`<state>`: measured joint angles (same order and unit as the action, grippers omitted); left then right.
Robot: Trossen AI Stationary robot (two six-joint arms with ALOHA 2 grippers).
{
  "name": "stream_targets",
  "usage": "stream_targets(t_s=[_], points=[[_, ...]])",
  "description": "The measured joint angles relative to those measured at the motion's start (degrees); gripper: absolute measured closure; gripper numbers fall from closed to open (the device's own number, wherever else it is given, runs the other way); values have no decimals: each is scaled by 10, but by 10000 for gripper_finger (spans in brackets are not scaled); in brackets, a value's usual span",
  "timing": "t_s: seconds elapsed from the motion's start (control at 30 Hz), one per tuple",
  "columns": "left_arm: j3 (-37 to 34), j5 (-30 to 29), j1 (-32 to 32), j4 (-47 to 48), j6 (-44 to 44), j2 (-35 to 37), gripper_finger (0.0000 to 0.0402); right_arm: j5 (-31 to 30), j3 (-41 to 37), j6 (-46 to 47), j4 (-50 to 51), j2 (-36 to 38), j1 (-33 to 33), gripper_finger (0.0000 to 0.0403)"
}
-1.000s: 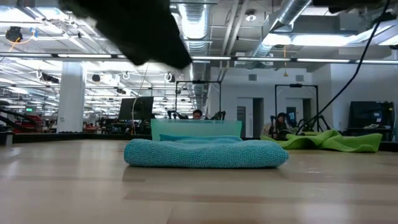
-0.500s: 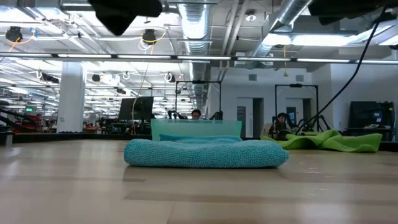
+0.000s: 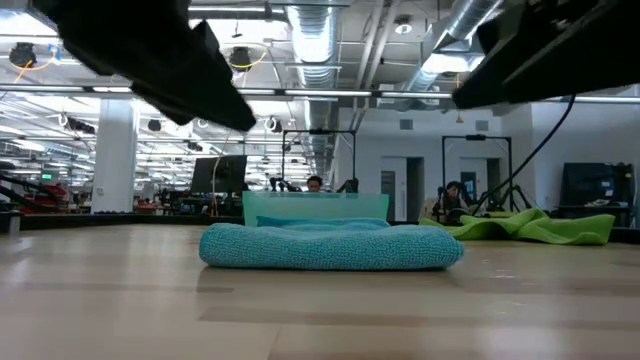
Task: Roll microfiber towels into tight, uniform cylinder then place into a basket
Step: Roll the blue microfiber cloth
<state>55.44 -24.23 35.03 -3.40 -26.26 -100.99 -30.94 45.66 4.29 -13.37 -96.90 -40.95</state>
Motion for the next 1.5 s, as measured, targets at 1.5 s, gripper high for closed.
stream_targets(t_s=[1.5], points=[[1, -34, -23, 20, 17, -104, 258, 90, 0, 16, -1, -103, 95, 168]])
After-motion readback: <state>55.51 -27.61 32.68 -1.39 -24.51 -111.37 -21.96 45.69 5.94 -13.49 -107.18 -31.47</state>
